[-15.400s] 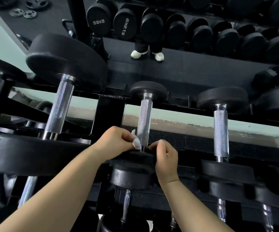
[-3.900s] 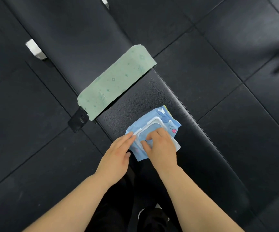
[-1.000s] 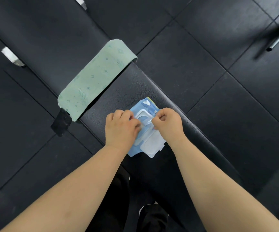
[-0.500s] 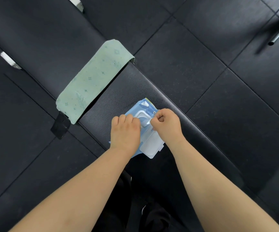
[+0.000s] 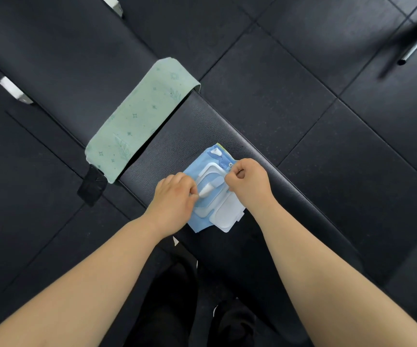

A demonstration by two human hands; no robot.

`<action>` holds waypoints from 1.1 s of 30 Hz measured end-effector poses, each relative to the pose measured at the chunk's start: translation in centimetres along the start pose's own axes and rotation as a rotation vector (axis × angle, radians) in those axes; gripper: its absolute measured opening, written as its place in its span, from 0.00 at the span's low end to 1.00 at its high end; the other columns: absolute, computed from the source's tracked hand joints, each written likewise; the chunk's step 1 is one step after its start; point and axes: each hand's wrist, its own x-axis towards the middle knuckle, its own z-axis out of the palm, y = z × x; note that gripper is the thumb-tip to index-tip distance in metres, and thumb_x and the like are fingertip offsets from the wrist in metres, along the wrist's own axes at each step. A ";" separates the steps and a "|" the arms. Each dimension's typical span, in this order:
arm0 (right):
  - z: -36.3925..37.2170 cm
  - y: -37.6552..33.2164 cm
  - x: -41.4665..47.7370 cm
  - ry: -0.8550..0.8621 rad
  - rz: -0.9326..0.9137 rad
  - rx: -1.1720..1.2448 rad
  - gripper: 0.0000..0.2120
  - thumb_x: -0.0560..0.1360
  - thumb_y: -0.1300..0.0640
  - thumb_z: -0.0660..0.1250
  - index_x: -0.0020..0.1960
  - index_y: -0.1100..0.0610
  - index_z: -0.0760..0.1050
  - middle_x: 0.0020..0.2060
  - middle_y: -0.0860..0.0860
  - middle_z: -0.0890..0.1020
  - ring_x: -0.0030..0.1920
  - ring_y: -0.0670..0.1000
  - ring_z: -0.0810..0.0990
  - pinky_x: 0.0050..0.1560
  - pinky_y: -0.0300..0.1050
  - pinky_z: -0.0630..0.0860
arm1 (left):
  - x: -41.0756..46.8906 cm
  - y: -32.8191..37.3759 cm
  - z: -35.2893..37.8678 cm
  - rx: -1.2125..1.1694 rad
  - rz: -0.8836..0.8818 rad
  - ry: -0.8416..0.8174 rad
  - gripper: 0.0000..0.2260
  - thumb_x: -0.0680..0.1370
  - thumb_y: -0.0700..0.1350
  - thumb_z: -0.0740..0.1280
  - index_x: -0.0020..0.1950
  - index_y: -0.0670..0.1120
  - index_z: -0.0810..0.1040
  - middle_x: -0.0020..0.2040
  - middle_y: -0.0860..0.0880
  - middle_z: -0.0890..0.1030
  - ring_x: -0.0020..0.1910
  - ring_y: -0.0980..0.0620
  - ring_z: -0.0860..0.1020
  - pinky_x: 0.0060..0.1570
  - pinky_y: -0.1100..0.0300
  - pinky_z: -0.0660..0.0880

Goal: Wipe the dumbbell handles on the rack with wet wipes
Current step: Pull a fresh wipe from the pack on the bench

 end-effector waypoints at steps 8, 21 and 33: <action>0.1 -0.1 -0.2 0.028 -0.015 -0.025 0.15 0.69 0.66 0.62 0.28 0.53 0.64 0.31 0.47 0.67 0.29 0.44 0.66 0.31 0.25 0.65 | 0.6 2.1 0.1 -0.087 -0.092 0.114 0.09 0.77 0.46 0.62 0.50 0.45 0.80 0.48 0.47 0.80 0.51 0.47 0.74 0.51 0.58 0.66; 0.0 -0.2 -0.5 0.027 -0.023 -0.003 0.15 0.70 0.66 0.61 0.29 0.53 0.64 0.31 0.46 0.67 0.29 0.44 0.66 0.31 0.25 0.66 | 1.8 3.1 0.4 0.161 -0.177 -0.047 0.09 0.79 0.46 0.58 0.54 0.42 0.74 0.56 0.45 0.75 0.58 0.46 0.70 0.51 0.56 0.67; 0.4 -0.1 -0.4 0.034 -0.010 0.035 0.15 0.70 0.66 0.62 0.29 0.53 0.64 0.33 0.45 0.67 0.31 0.44 0.66 0.33 0.24 0.66 | -0.5 1.4 -0.1 -0.290 -0.141 0.012 0.04 0.76 0.43 0.64 0.44 0.46 0.69 0.44 0.52 0.69 0.47 0.48 0.71 0.47 0.58 0.67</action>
